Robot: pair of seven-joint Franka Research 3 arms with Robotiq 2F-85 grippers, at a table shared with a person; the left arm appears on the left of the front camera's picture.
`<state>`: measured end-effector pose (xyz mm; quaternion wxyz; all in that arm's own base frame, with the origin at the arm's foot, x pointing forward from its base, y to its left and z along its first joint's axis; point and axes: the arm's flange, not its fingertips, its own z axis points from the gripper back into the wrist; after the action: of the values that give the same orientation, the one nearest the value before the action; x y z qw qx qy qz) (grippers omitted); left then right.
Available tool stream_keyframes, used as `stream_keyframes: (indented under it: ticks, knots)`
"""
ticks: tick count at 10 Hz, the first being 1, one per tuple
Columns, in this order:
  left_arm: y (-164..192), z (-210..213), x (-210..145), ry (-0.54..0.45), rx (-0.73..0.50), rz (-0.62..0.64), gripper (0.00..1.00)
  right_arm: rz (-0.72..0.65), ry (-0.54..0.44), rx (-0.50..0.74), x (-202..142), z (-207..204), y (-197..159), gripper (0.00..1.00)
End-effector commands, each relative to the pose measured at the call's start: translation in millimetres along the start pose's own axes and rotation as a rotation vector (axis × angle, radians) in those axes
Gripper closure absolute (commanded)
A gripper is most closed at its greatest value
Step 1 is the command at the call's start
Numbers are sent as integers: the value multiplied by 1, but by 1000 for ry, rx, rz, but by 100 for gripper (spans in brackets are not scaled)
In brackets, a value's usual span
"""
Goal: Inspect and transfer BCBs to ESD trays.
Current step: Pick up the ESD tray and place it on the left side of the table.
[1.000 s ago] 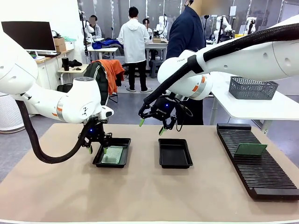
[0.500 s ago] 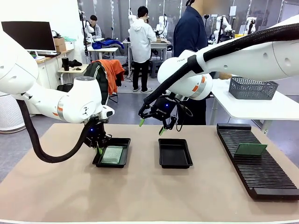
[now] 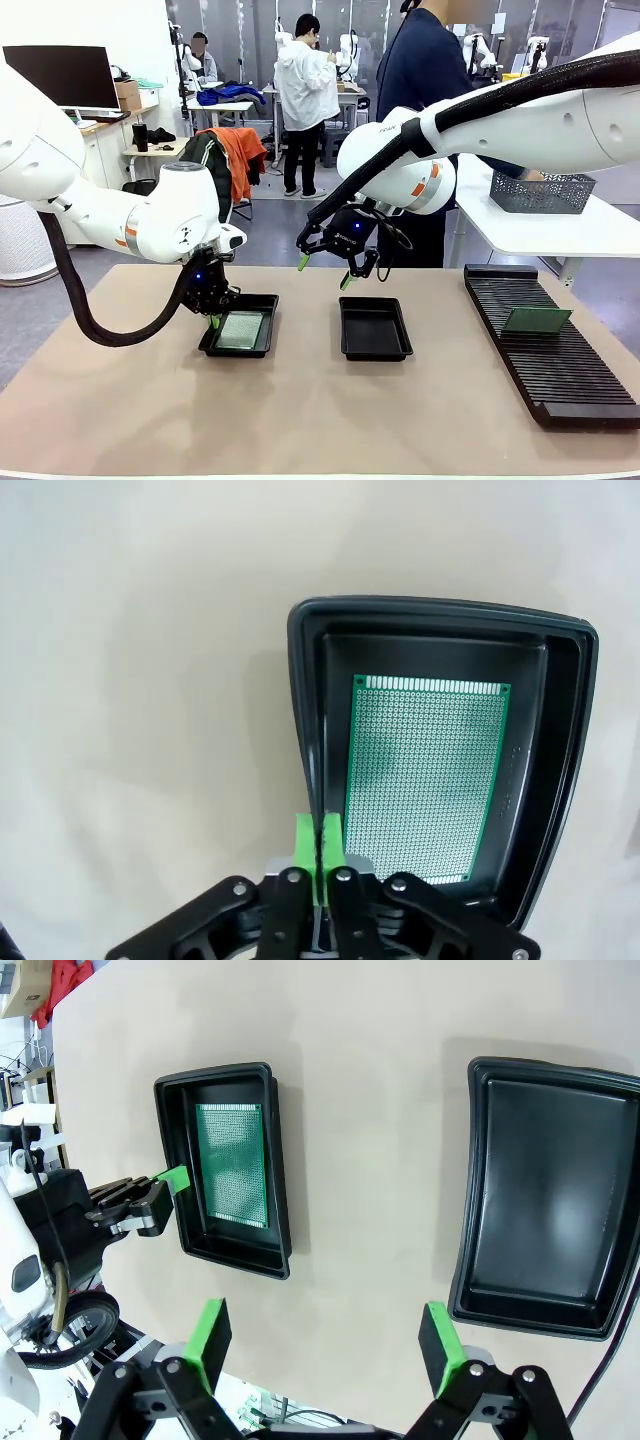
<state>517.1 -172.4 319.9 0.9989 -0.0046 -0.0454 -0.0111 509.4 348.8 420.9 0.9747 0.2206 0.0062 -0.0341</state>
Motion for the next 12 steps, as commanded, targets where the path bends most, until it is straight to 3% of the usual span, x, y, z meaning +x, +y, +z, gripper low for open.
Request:
stream_keyframes:
  ticks: [1,12]
  knots:
    - [0,0,-1,-2,0,-1,100,-14,-11,-24,0,-2,1,0]
    - [0,0,0,0,0,0,97,-14,-11,-24,0,-2,1,0]
